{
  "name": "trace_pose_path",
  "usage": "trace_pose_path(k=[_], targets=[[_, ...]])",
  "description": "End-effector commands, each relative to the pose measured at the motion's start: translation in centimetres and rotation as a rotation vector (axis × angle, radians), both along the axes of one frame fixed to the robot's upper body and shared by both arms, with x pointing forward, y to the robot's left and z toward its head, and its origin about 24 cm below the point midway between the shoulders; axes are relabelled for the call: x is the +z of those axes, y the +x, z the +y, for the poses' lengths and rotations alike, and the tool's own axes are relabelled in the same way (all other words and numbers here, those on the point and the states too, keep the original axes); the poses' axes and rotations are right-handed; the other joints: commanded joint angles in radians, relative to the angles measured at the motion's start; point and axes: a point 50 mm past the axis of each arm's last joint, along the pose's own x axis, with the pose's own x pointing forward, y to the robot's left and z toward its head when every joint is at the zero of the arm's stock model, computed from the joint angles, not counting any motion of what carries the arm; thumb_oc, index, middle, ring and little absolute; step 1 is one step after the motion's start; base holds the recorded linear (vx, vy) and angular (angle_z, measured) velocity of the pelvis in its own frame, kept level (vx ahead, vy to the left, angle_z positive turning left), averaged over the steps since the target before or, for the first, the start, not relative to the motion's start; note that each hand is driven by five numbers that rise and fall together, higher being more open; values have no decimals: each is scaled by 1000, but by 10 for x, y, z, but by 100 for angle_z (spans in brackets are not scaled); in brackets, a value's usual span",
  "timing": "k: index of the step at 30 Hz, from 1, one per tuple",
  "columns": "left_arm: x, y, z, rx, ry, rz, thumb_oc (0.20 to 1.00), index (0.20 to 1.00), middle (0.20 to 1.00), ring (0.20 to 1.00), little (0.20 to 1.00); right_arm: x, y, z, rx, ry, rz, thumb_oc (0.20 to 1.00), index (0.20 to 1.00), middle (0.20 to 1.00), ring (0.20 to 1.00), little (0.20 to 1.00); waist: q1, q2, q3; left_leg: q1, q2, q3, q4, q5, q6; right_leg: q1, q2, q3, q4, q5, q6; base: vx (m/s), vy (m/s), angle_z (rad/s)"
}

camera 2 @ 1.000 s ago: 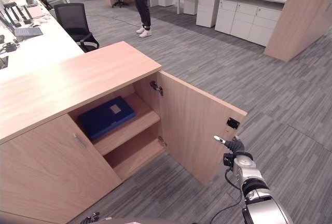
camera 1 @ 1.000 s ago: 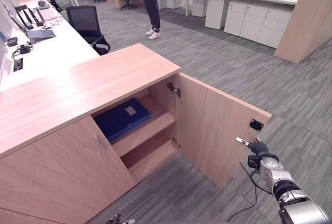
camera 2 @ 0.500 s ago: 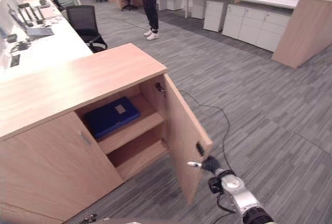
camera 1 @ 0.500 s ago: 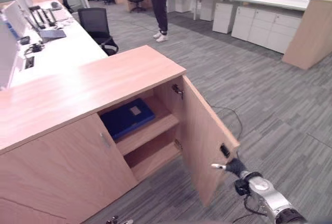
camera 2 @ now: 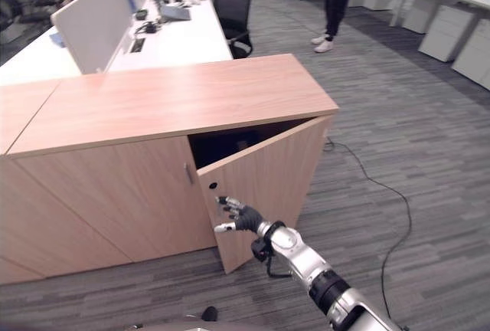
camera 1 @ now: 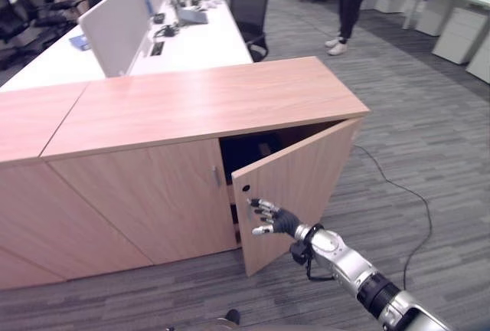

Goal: Put the empty folder in the office cabinet

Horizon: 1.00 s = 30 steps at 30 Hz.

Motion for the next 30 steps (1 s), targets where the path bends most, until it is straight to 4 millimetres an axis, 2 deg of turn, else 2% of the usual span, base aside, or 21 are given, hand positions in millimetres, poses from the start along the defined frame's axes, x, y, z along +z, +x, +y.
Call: trace_pose_path(k=[1, 2, 3, 4, 5, 6, 7, 8, 9, 10, 11, 12, 13, 14, 15, 16, 17, 18, 23, 30], targets=[[14, 47, 26, -65, 87, -119, 1000, 1000, 1000, 1000, 1000, 47, 42, 13, -132, 199, -173, 1000, 1000, 1000, 1000, 1000, 38, -83, 90, -121, -6, 96, 219, -58, -70, 32, -92, 62, 7, -77, 57, -153, 101, 45], [16, 59, 21, -85, 70, -150, 1000, 1000, 1000, 1000, 1000, 50, 57, -27, -308, 167, -195, 1000, 1000, 1000, 1000, 1000, 12, -76, 101, -190, 57, 309, 283, 1, -53, 36, -88, 17, 7, -81, 63, -123, 102, 92], [16, 59, 21, -85, 70, -150, 1000, 1000, 1000, 1000, 1000, 50, 57, -27, -308, 167, -195, 1000, 1000, 1000, 1000, 1000, 13, -76, 101, -190, 57, 309, 284, 0, -53, 35, -88, 18, 7, -80, 63, -87, 133, 154], [15, 55, 21, -80, 61, -140, 1000, 1000, 1000, 1000, 1000, 55, 68, -43, -401, 167, -199, 1000, 1000, 1000, 1000, 1000, 21, -75, 92, -186, 70, 359, 270, -16, -42, 39, -89, 14, 7, -83, 66, 128, 134, 144], [14, 44, 25, -81, 69, -104, 1000, 1000, 1000, 1000, 1000, 54, 74, -73, -541, 150, -198, 1000, 1000, 1000, 1000, 1000, 38, -79, 74, -152, 36, 332, 235, -58, -9, 55, -98, -5, 53, -88, 68, 154, 193, 82], [14, 43, 30, -91, 75, -88, 1000, 1000, 1000, 1000, 1000, 57, 77, -96, -645, 156, -203, 1000, 1000, 1000, 1000, 1000, 42, -81, 72, -140, 22, 322, 219, -70, 13, 37, -129, -40, 156, -91, 75, 157, 140, 22], [14, 44, 30, -92, 76, -89, 1000, 1000, 1000, 1000, 1000, 57, 77, -97, -647, 157, -203, 1000, 1000, 1000, 1000, 1000, 41, -84, 72, -142, 17, 321, 219, -70, 15, 33, -135, -42, 165, -96, 78, 85, 148, 60], [15, 43, 32, -101, 79, -78, 1000, 1000, 1000, 1000, 1000, 61, 80, -114, -713, 141, -212, 1000, 1000, 1000, 1000, 1000, 27, -79, 73, -110, -2, 320, 195, -89, 42, -18, -183, -50, 292, -86, 91, 104, 230, 83], [18, 42, 40, -116, 105, -76, 1000, 1000, 1000, 1000, 1000, 75, 87, -149, -824, 110, -232, 1000, 1000, 1000, 1000, 1000, -2, -59, 86, -64, -23, 312, 155, -103, 77, -123, -251, -3, 509, -5, 142, 100, 228, 76], [18, 43, 40, -116, 104, -77, 1000, 1000, 1000, 1000, 1000, 76, 87, -149, -824, 111, -233, 1000, 1000, 1000, 1000, 1000, 1, -62, 86, -64, -27, 316, 153, -103, 79, -131, -257, 3, 519, -9, 143, 65, 160, 28], [20, 45, 44, -136, 120, -77, 1000, 1000, 1000, 1000, 1000, 78, 85, -170, -905, 113, -227, 1000, 1000, 1000, 1000, 1000, -11, -52, 88, -51, -25, 300, 133, -97, 79, -170, -255, 51, 578, 13, 161, 107, 8, 52], [23, 48, 51, -126, 133, -98, 1000, 1000, 1000, 1000, 1000, 87, 85, -197, -992, 98, -228, 1000, 1000, 1000, 1000, 1000, -19, -41, 91, -18, -33, 250, 83, -92, 73, -198, -234, 135, 572, -4, 162, 103, 9, 61], [23, 49, 50, -126, 132, -99, 1000, 1000, 1000, 1000, 1000, 88, 86, -197, -992, 99, -229, 1000, 1000, 1000, 1000, 1000, -19, -37, 89, -21, -30, 249, 81, -88, 73, -198, -229, 133, 564, 4, 162, 145, -53, 73], [26, 52, 54, -111, 138, -112, 1000, 1000, 1000, 1000, 1000, 91, 84, -210, -1038, 94, -227, 1000, 1000, 1000, 1000, 1000, -22, -38, 92, -8, -36, 228, 66, -90, 64, -194, -225, 156, 520, -30, 157, 105, -104, 67], [28, 56, 58, -94, 143, -132, 1000, 1000, 1000, 1000, 1000, 96, 82, -219, -1069, 101, -231, 1000, 1000, 1000, 1000, 1000, -25, -40, 93, -5, -37, 205, 59, -91, 54, -177, -222, 165, 439, -56, 147, 226, -234, 81], [32, 61, 65, -79, 158, -150, 1000, 1000, 1000, 1000, 1000, 103, 81, -236, -1113, 63, -230, 1000, 1000, 1000, 1000, 1000, -41, -45, 90, 6, -40, 174, 43, -95, 35, -184, -214, 196, 247, -21, 139, 163, -187, 77], [32, 61, 65, -79, 158, -151, 1000, 1000, 1000, 1000, 1000, 103, 81, -236, -1112, 63, -230, 1000, 1000, 1000, 1000, 1000, -42, -44, 91, 6, -40, 173, 42, -95, 34, -181, -213, 194, 244, -19, 139, 237, -219, 54], [33, 62, 69, -67, 172, -151, 1000, 1000, 1000, 1000, 1000, 108, 77, -248, -1152, 43, -236, 1000, 1000, 1000, 1000, 1000, -56, -57, 85, 27, -40, 146, 32, -105, 22, -187, -207, 263, 174, 7, 154, 126, -95, 33], [32, 54, 71, -39, 185, -127, 1000, 1000, 1000, 1000, 1000, 108, 74, -256, -1159, 5, -219, 1000, 1000, 1000, 1000, 1000, -54, -72, 54, 39, -33, 127, 25, -110, 7, -122, -200, 231, 94, 39, 154, 156, -134, 30], [20, 46, 47, -88, 123, -90, 1000, 1000, 1000, 1000, 1000, 115, 75, -263, -1176, -35, -211, 1000, 1000, 1000, 1000, 1000, -49, -59, 33, 47, 1, 91, 17, -95, -27, -43, -152, 180, 25, 21, 133, 62, -79, 16]])
